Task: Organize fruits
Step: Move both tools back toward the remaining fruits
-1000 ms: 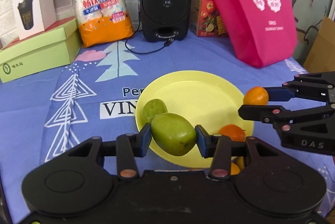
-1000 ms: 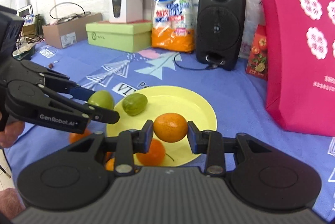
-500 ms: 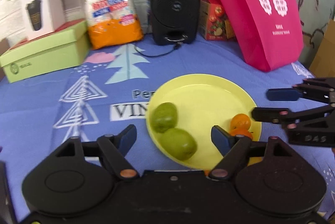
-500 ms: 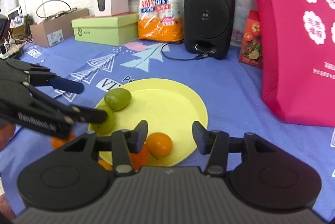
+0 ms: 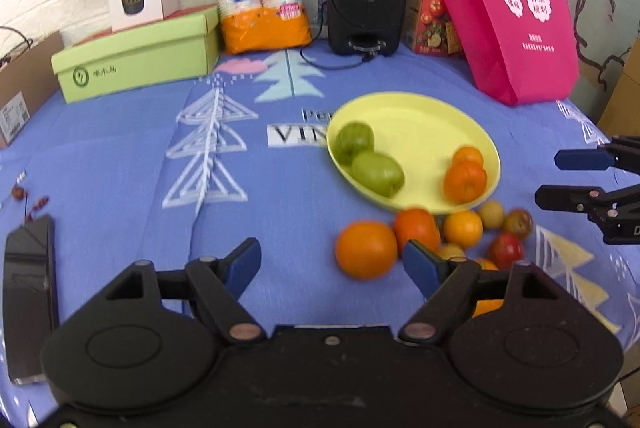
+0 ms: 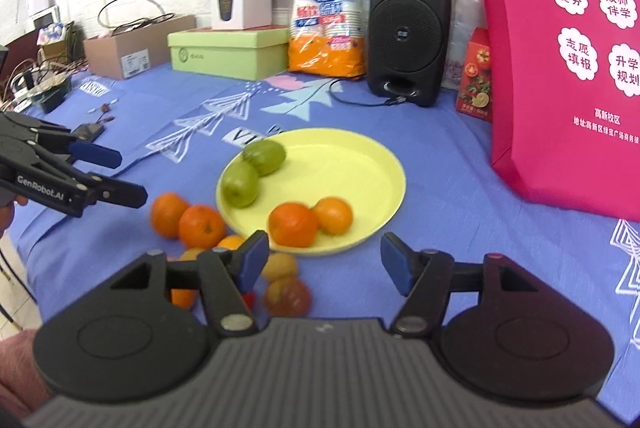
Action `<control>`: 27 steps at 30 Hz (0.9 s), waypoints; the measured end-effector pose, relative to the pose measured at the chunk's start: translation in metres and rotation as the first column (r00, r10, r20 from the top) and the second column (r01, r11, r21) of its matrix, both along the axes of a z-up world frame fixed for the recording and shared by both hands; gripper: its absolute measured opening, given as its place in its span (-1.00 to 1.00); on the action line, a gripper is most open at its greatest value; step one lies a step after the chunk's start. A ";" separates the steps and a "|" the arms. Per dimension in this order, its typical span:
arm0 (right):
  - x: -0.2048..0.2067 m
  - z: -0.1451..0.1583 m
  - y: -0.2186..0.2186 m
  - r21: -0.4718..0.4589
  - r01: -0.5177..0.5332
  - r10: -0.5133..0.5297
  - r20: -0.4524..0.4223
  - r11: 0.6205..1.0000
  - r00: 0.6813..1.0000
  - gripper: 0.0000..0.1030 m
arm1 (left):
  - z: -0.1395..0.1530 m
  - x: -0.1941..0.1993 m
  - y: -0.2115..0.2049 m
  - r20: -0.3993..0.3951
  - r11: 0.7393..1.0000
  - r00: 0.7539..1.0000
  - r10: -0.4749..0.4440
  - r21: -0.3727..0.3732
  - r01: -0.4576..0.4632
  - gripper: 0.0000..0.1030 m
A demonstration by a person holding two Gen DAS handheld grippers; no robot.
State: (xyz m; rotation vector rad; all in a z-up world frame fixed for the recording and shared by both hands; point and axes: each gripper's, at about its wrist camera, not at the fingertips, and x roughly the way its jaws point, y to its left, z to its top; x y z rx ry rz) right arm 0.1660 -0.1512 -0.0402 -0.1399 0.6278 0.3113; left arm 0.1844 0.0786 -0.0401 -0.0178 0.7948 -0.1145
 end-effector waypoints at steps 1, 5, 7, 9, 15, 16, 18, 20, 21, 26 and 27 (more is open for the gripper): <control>-0.004 -0.001 0.002 0.000 -0.006 0.006 -0.003 1.000 1.000 0.24 | -0.003 -0.003 0.000 -0.008 1.000 1.000 -0.001 -0.002 0.001 0.53; -0.018 -0.004 0.008 -0.002 -0.030 0.030 -0.023 1.000 0.999 0.27 | -0.011 -0.014 -0.002 -0.030 1.000 1.000 0.003 -0.011 -0.003 0.53; -0.025 -0.006 0.013 -0.010 -0.048 0.048 -0.032 0.999 0.998 0.31 | -0.014 -0.019 -0.003 -0.037 1.000 0.999 0.000 -0.017 -0.001 0.53; -0.032 -0.009 0.017 -0.016 -0.065 0.065 -0.038 0.998 0.997 0.42 | -0.014 -0.023 -0.007 -0.039 1.000 0.999 -0.011 -0.021 0.010 0.53; -0.042 -0.022 0.025 -0.045 -0.096 0.093 -0.072 0.994 0.993 0.44 | -0.018 -0.029 -0.020 -0.050 0.999 0.998 -0.042 -0.017 0.042 0.54; -0.043 -0.023 0.025 -0.045 -0.098 0.094 -0.076 0.994 0.993 0.44 | -0.019 -0.030 -0.021 -0.054 0.999 0.998 -0.044 -0.017 0.043 0.55; -0.043 -0.024 0.025 -0.046 -0.100 0.096 -0.080 0.994 0.992 0.44 | -0.020 -0.030 -0.023 -0.061 0.999 0.997 -0.046 -0.014 0.045 0.56; -0.043 -0.024 0.024 -0.054 -0.102 0.098 -0.081 0.993 0.992 0.44 | -0.021 -0.030 -0.023 -0.068 0.999 0.997 -0.048 -0.013 0.047 0.56; -0.042 -0.024 0.024 -0.059 -0.102 0.097 -0.081 0.993 0.992 0.46 | -0.021 -0.031 -0.022 -0.070 0.999 0.997 -0.046 -0.011 0.045 0.56; -0.039 -0.027 0.016 -0.046 -0.076 0.073 -0.077 0.996 0.994 0.50 | -0.017 -0.039 -0.019 -0.063 0.998 0.997 -0.053 -0.025 0.052 0.56; -0.038 -0.028 0.014 -0.047 -0.069 0.066 -0.074 0.996 0.995 0.50 | -0.016 -0.042 -0.019 -0.058 0.998 0.996 -0.061 -0.029 0.059 0.56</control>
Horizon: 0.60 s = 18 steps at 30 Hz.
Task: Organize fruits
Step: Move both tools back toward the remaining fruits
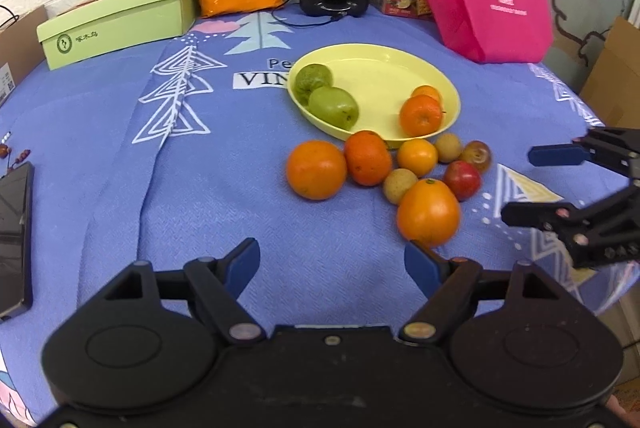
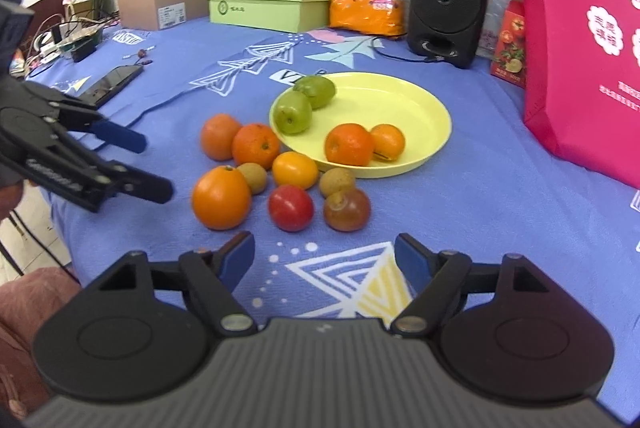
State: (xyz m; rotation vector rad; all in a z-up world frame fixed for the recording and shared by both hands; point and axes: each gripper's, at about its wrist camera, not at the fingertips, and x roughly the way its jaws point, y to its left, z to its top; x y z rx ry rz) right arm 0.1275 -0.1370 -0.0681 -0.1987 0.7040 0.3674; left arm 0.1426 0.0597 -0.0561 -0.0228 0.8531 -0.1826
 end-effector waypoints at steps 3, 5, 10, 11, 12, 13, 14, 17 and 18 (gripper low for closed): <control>0.001 -0.002 -0.005 -0.005 0.009 -0.009 0.000 1.000 1.000 0.50 | 0.000 -0.005 -0.003 -0.002 1.000 1.000 -0.014 -0.001 0.014 0.56; 0.003 -0.005 -0.008 -0.011 0.021 -0.021 -0.003 1.000 1.000 0.48 | -0.002 -0.005 -0.006 -0.006 1.000 1.000 -0.021 -0.005 0.021 0.56; 0.007 -0.012 -0.011 -0.028 0.038 -0.038 -0.011 0.999 0.999 0.10 | -0.008 -0.005 -0.018 -0.016 0.998 0.998 -0.058 -0.009 0.058 0.56; 0.008 -0.013 -0.012 -0.028 0.039 -0.040 -0.018 0.999 0.999 0.08 | -0.008 -0.005 -0.021 -0.015 0.998 0.998 -0.068 -0.009 0.068 0.56; 0.008 -0.014 -0.012 -0.027 0.042 -0.043 -0.020 0.999 0.999 0.08 | -0.009 -0.006 -0.025 -0.013 0.997 0.997 -0.077 -0.009 0.077 0.56; 0.009 -0.015 -0.013 -0.025 0.044 -0.045 -0.021 0.999 0.999 0.08 | -0.009 -0.006 -0.028 -0.011 0.996 0.996 -0.086 -0.009 0.086 0.56; 0.009 -0.015 -0.014 -0.024 0.044 -0.045 -0.020 0.999 0.999 0.05 | -0.010 -0.006 -0.031 -0.011 0.996 0.996 -0.093 -0.007 0.093 0.56; 0.010 -0.015 -0.014 -0.030 0.045 -0.046 -0.015 0.999 0.999 -0.02 | -0.014 -0.004 -0.038 -0.019 0.994 0.994 -0.106 -0.003 0.106 0.56; 0.010 -0.015 -0.014 -0.030 0.045 -0.046 -0.014 0.999 0.999 -0.04 | -0.015 -0.004 -0.040 -0.022 0.994 0.994 -0.108 -0.002 0.108 0.56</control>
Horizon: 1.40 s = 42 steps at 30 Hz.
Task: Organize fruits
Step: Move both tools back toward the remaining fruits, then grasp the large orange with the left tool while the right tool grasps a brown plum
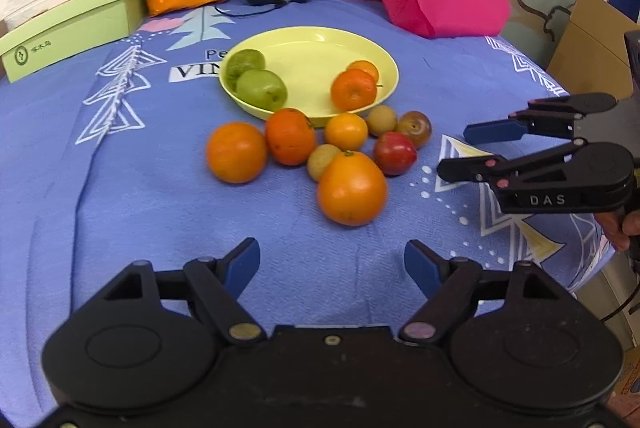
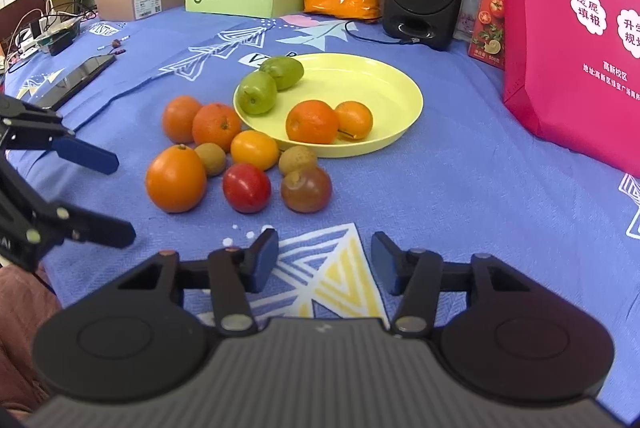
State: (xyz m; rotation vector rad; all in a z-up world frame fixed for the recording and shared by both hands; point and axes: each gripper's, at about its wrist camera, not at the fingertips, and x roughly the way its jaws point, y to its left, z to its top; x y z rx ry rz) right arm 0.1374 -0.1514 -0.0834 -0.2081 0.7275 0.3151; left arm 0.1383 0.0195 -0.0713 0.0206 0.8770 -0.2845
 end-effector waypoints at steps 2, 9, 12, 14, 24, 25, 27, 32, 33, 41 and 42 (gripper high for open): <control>0.001 0.000 0.000 0.000 -0.001 0.001 0.001 1.000 1.000 -0.04 | -0.002 0.000 -0.003 -0.002 1.000 1.000 -0.002 0.005 0.002 0.56; 0.009 -0.001 0.003 -0.012 -0.008 0.008 0.007 1.000 1.000 -0.04 | -0.005 0.000 -0.004 -0.004 1.000 1.000 -0.003 0.012 0.003 0.56; 0.010 -0.002 0.006 -0.023 -0.017 0.017 0.012 1.000 1.000 -0.07 | -0.005 0.001 -0.004 -0.002 1.000 1.000 -0.007 0.015 0.007 0.56; 0.011 -0.002 0.008 -0.029 -0.021 0.022 0.013 0.999 1.000 -0.07 | -0.004 0.001 -0.005 0.003 1.000 1.000 -0.009 0.014 0.009 0.56; 0.016 -0.003 0.011 -0.036 -0.033 0.033 0.012 0.999 0.999 -0.07 | -0.007 0.011 -0.009 0.037 0.998 0.999 0.021 0.051 -0.023 0.56; 0.017 -0.003 0.012 -0.037 -0.036 0.036 0.013 0.999 0.999 -0.07 | -0.006 0.012 -0.009 0.048 0.998 0.998 0.032 0.061 -0.034 0.55; 0.019 -0.003 0.014 -0.040 -0.042 0.042 0.014 0.998 0.999 -0.07 | -0.007 0.016 -0.009 0.063 0.997 0.997 0.041 0.065 -0.045 0.55; 0.025 -0.005 0.014 -0.031 -0.044 0.045 0.012 0.999 0.999 -0.07 | -0.010 0.025 -0.014 0.073 0.999 0.997 0.017 0.039 -0.020 0.54; 0.027 -0.005 0.015 -0.030 -0.047 0.047 0.011 0.998 0.999 -0.07 | -0.011 0.027 -0.016 0.073 0.999 0.997 0.013 0.034 -0.015 0.54; 0.035 -0.005 0.020 -0.041 -0.071 0.072 0.006 0.997 0.997 -0.15 | -0.013 0.033 -0.021 0.073 1.000 0.997 -0.019 0.010 0.019 -0.21; 0.035 -0.005 0.021 -0.041 -0.071 0.072 0.006 0.997 0.997 -0.17 | -0.013 0.033 -0.020 0.069 1.000 0.997 -0.018 0.008 0.018 -0.21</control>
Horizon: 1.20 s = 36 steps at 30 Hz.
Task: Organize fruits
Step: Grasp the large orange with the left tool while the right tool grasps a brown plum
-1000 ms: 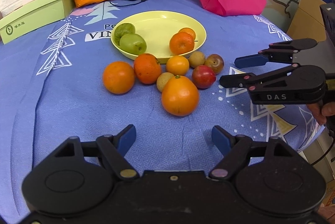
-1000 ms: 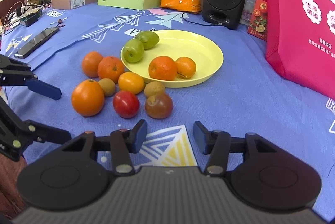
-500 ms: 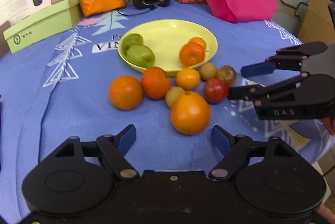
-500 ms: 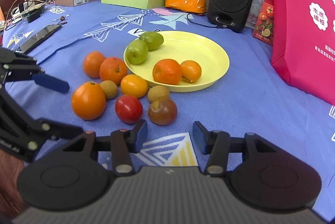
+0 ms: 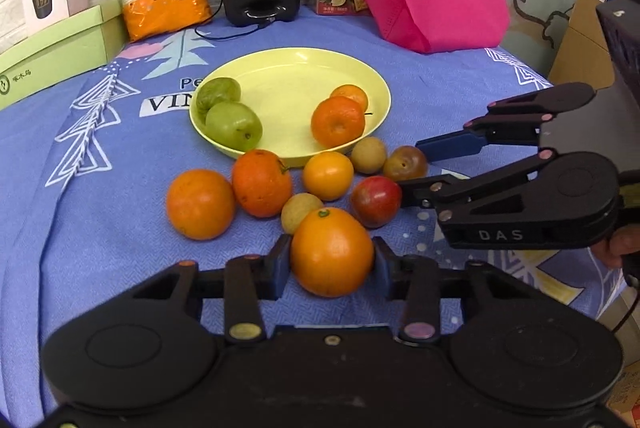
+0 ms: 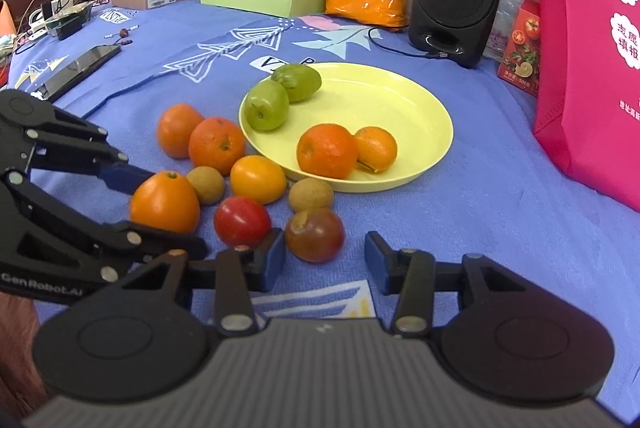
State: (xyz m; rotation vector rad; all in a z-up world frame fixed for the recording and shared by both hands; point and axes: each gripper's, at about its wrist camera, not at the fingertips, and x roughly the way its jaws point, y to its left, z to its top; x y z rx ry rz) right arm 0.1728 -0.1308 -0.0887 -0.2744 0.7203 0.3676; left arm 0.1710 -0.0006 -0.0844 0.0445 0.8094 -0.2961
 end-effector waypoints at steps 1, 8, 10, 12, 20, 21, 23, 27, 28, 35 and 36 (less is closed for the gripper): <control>0.001 0.000 0.000 0.001 -0.002 0.002 -0.001 1.000 1.000 -0.18 | 0.000 -0.001 0.001 -0.002 1.000 1.000 0.001 -0.002 -0.001 -0.21; 0.006 -0.001 0.006 0.010 -0.017 0.017 -0.007 1.000 1.000 -0.39 | 0.002 -0.006 0.007 -0.014 1.000 1.000 0.003 -0.013 -0.004 -0.21; 0.006 -0.001 0.007 0.007 -0.014 0.014 -0.006 1.000 1.000 -0.39 | 0.002 -0.007 0.009 -0.015 1.000 1.000 0.005 -0.015 -0.005 -0.21; 0.005 -0.001 0.007 0.010 -0.010 0.010 -0.005 1.000 1.000 -0.40 | 0.002 -0.008 0.010 -0.014 1.000 1.000 0.005 -0.015 -0.005 -0.21; -0.003 0.002 0.004 0.015 0.005 -0.005 -0.001 1.000 1.000 -0.40 | 0.008 -0.017 0.017 -0.006 1.000 1.000 0.013 -0.011 -0.013 -0.21; -0.005 0.003 0.003 0.017 0.006 -0.006 -0.002 1.000 1.000 -0.40 | 0.009 -0.019 0.019 -0.004 1.000 1.000 0.016 -0.012 -0.016 -0.21; -0.008 0.004 0.002 0.018 0.009 -0.009 -0.002 1.000 1.000 -0.40 | 0.011 -0.021 0.022 -0.001 1.000 1.000 0.022 -0.015 -0.022 -0.22; -0.016 0.007 -0.002 0.016 0.016 -0.016 0.001 1.000 1.000 -0.40 | 0.017 -0.027 0.028 0.010 0.999 0.999 0.033 -0.019 -0.033 -0.21; -0.019 0.007 -0.003 0.016 0.018 -0.018 0.002 1.000 1.000 -0.40 | 0.019 -0.028 0.029 0.013 0.999 0.999 0.036 -0.020 -0.035 -0.21; -0.037 0.015 -0.006 0.017 0.024 -0.024 0.014 1.000 1.000 -0.40 | 0.034 -0.037 0.035 0.039 0.999 0.998 0.040 -0.023 -0.039 -0.21; -0.039 0.017 -0.007 0.017 0.024 -0.024 0.016 1.000 1.000 -0.40 | 0.035 -0.037 0.035 0.042 0.999 0.998 0.041 -0.023 -0.040 -0.21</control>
